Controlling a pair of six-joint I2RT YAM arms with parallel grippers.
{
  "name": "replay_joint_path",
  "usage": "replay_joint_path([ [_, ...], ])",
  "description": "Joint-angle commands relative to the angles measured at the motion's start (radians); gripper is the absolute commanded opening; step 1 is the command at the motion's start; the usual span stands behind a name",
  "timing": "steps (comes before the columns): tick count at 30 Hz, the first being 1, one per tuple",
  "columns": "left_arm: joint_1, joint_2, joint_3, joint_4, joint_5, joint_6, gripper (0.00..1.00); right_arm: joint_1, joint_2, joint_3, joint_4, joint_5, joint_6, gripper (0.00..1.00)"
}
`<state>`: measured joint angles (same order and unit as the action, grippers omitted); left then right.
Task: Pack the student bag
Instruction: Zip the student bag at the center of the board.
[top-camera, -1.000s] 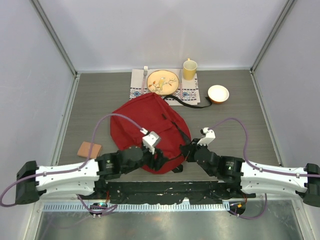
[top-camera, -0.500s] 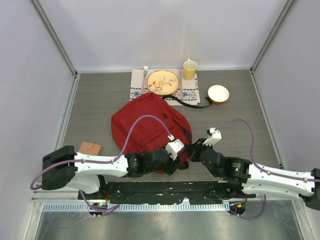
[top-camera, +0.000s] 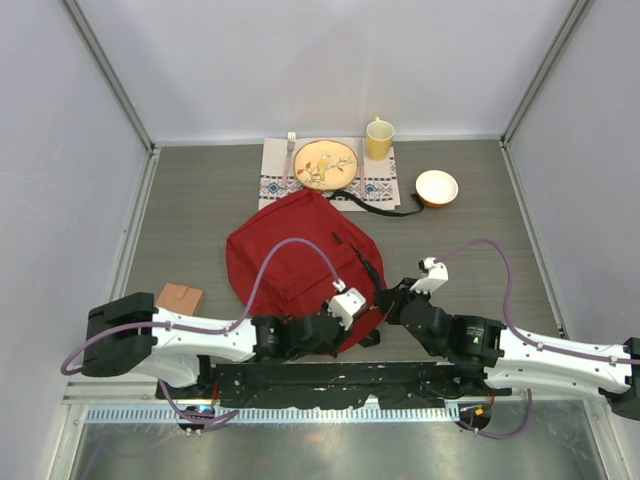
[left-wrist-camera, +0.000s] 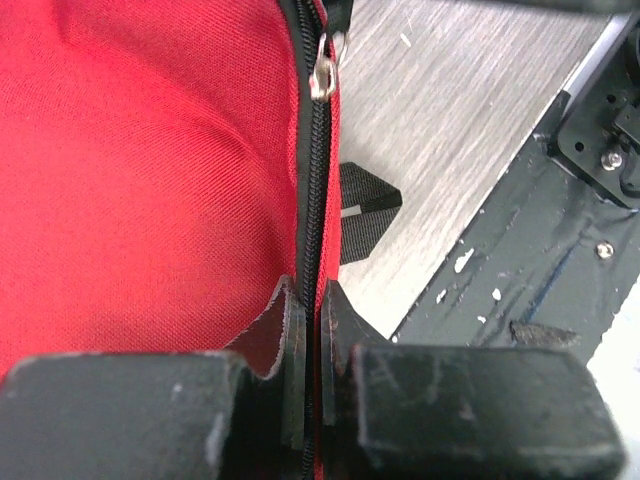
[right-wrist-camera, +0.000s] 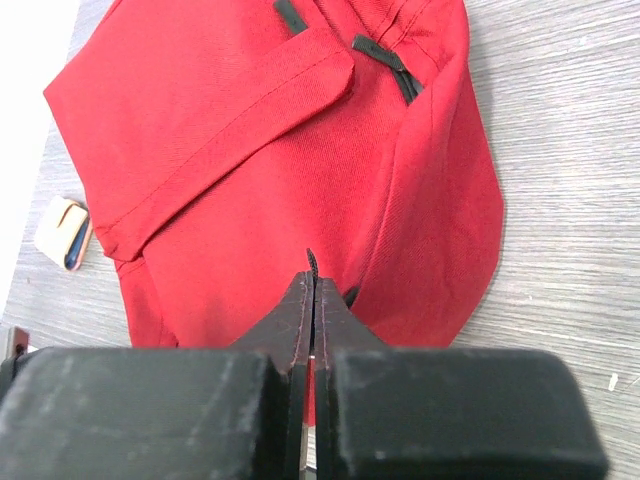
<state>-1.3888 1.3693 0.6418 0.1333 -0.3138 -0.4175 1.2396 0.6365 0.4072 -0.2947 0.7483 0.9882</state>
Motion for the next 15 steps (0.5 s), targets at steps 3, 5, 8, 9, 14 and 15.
replay_joint_path([
  [3,-0.122,-0.114,-0.145,-0.027,-0.083,-0.158,0.0,-0.012,0.002,0.036,-0.009,0.115,0.041,0.01],
  [5,-0.145,-0.139,-0.189,-0.031,-0.108,-0.213,0.0,-0.014,0.021,0.032,0.002,0.109,0.061,0.01],
  [8,-0.183,-0.185,-0.231,-0.044,-0.156,-0.277,0.0,-0.014,0.037,0.022,0.009,0.106,0.081,0.01],
  [9,-0.199,-0.197,-0.24,-0.05,-0.168,-0.291,0.0,-0.017,0.037,0.019,0.009,0.108,0.082,0.01],
  [14,-0.228,-0.285,-0.306,-0.096,-0.249,-0.397,0.0,-0.023,0.022,0.013,0.012,0.111,0.084,0.01],
  [15,-0.23,-0.301,-0.315,-0.104,-0.261,-0.414,0.0,-0.025,0.019,0.009,0.012,0.111,0.084,0.01],
])
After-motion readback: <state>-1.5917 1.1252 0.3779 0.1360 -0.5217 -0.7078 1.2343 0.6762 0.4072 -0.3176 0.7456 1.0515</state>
